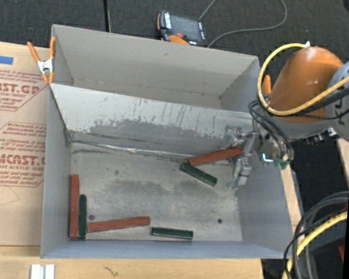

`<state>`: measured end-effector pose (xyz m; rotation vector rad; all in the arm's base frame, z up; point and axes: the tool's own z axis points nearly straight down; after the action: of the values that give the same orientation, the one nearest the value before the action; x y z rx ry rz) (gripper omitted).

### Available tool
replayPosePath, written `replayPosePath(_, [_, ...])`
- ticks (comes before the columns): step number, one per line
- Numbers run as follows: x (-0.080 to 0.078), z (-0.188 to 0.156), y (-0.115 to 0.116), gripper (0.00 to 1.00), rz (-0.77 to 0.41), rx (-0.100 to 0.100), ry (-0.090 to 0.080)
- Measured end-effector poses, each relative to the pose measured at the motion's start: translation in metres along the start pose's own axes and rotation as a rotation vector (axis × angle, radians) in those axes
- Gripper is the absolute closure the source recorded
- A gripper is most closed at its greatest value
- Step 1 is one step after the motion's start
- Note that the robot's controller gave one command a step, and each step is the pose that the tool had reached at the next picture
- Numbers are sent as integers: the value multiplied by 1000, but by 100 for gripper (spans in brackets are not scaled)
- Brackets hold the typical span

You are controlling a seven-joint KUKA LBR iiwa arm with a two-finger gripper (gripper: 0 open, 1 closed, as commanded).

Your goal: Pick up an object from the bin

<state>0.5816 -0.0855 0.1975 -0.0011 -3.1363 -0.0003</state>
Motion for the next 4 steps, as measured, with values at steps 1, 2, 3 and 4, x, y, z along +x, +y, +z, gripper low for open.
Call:
replayPosePath(1, [-10, 125, 21, 0, 68, -2, -5])
replayPosePath(2, [-5, 127, 38, 0, 341, -1, -10])
replayPosePath(3, [-6, 124, 37, 100, 339, -1, -14])
replayPosePath(4, [-12, 124, -20, 100, -32, -17, -13])
